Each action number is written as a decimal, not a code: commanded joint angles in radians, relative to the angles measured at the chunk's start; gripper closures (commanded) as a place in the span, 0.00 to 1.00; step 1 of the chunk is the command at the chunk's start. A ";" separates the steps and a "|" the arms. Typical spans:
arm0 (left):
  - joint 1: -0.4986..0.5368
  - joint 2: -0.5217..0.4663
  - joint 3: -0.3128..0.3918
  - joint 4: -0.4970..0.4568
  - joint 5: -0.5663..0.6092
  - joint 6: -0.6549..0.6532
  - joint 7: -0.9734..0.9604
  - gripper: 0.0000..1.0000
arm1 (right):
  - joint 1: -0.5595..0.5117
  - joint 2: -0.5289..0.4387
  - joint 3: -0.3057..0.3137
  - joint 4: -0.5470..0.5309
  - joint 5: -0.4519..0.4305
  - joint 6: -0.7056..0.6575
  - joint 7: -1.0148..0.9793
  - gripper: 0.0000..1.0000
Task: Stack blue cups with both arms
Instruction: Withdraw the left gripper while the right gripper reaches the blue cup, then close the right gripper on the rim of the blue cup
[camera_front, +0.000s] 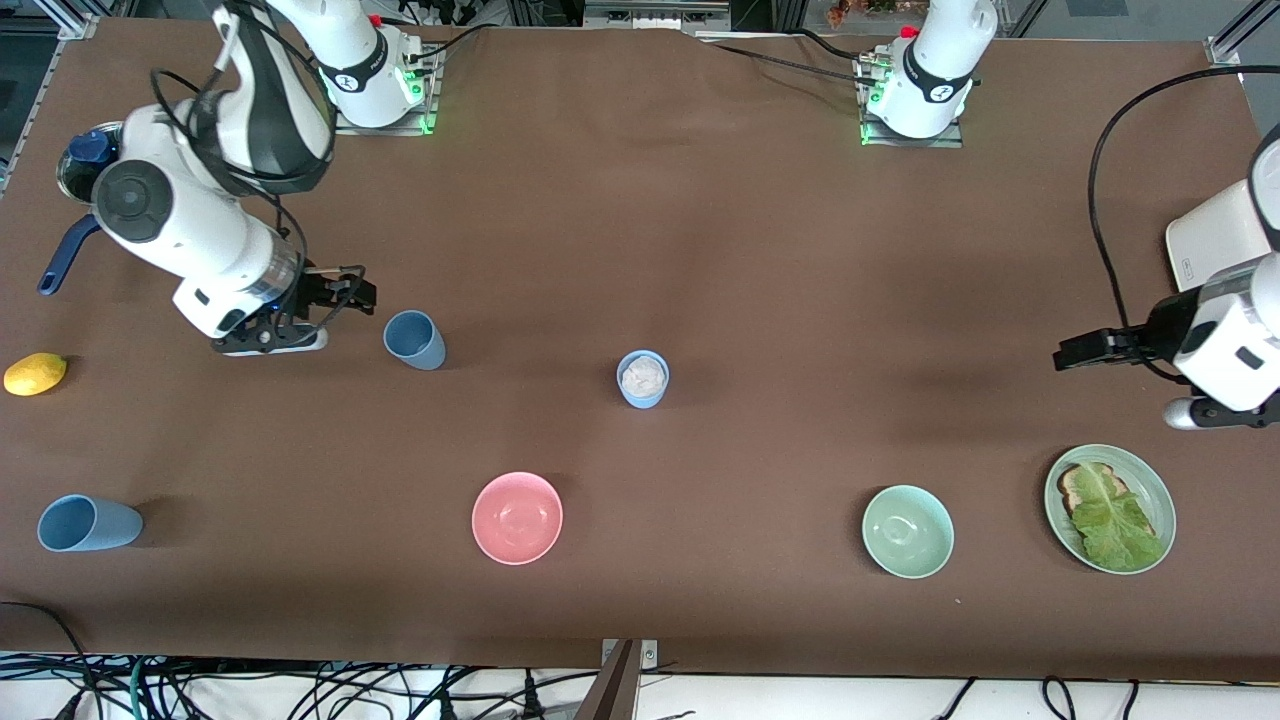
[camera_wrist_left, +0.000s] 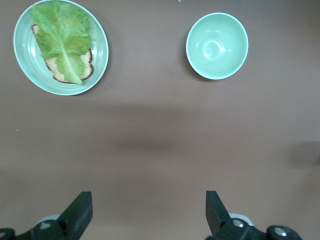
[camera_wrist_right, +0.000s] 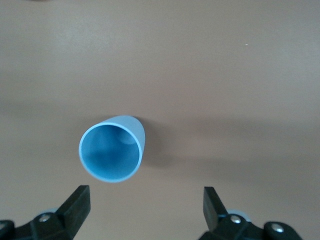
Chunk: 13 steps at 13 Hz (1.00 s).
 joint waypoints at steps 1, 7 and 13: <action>0.008 -0.099 -0.011 -0.093 -0.007 -0.004 0.016 0.00 | 0.001 -0.007 0.021 -0.129 0.005 0.180 0.017 0.00; 0.010 -0.161 -0.012 -0.144 -0.013 0.056 0.048 0.00 | 0.005 0.093 0.021 -0.152 0.003 0.330 0.017 0.00; -0.003 -0.257 -0.026 -0.149 0.020 0.038 0.039 0.00 | 0.006 0.114 0.021 -0.149 -0.003 0.355 0.011 1.00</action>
